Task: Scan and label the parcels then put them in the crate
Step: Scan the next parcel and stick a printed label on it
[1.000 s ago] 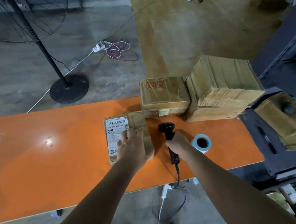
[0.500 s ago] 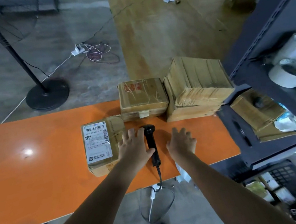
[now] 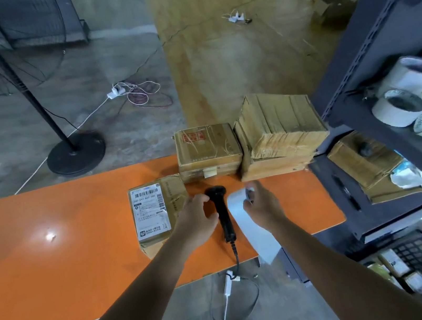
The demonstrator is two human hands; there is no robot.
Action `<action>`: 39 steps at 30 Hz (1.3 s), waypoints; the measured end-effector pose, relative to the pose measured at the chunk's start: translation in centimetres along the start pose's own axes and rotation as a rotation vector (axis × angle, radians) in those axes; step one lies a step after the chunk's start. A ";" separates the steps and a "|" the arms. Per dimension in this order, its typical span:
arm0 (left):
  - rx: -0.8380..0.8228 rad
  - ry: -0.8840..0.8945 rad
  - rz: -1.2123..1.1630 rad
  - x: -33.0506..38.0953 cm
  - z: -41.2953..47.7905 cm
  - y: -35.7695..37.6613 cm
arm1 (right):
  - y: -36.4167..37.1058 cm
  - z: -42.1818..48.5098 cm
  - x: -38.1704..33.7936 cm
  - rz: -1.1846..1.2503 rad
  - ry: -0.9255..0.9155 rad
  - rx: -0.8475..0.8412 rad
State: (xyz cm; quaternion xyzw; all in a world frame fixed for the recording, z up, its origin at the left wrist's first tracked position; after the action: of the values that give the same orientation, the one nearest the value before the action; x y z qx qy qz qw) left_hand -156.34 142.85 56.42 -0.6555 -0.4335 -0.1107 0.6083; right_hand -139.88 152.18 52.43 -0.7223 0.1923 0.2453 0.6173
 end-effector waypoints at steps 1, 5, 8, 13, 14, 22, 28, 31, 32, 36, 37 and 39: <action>0.006 -0.021 -0.068 0.2 -0.1 -0.5 | -0.7 -0.4 -0.7 0.098 -0.005 0.005; 0.057 -0.074 -0.315 0.9 -0.8 -2.7 | -3.3 -2.3 -3.7 0.326 -0.063 0.001; 0.051 -0.065 -0.442 1.5 -1.6 -4.3 | -4.4 -3.6 -5.7 0.424 -0.100 -0.019; 0.127 -0.042 -0.549 1.0 -2.1 -6.9 | -5.0 -4.9 -8.1 0.529 -0.139 -0.018; 0.126 -0.045 -0.580 0.8 -2.2 -7.2 | -4.9 -5.2 -8.6 0.534 -0.169 -0.035; 0.250 0.090 -0.512 -1.3 -3.2 -9.9 | -4.4 -6.8 -12.4 0.532 -0.260 -0.074; 0.321 0.227 -0.373 -2.1 -3.6 -10.8 | -4.5 -7.1 -14.1 0.505 -0.292 0.021; 0.355 0.288 -0.287 -2.2 -4.0 -11.2 | -4.6 -7.2 -14.5 0.495 -0.285 0.023; 0.370 0.309 -0.256 -2.2 -4.1 -11.3 | -4.6 -7.2 -14.6 0.490 -0.281 0.023; 0.417 0.359 -0.193 -1.9 -4.4 -11.6 | -4.5 -7.2 -14.8 0.478 -0.257 0.026; 0.426 0.370 -0.176 -1.8 -4.5 -11.6 | -4.6 -7.2 -14.8 0.488 -0.247 0.026; 0.432 0.384 -0.148 -1.8 -4.5 -11.6 | -4.6 -7.3 -14.8 0.498 -0.235 0.031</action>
State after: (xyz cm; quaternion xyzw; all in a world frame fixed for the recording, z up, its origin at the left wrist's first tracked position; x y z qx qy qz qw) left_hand -163.85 136.73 64.39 -0.4445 -0.3709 -0.1819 0.7949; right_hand -148.30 145.38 65.77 -0.6100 0.2948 0.4686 0.5669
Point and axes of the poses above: each hand's wrist, its own z-axis towards the middle knuckle, its own y-axis out of the palm, x = y × z, the point moved 4 cm from there along z, towards the middle knuckle, and after that the axes turned 11 degrees about x, right-handed, at the moved point
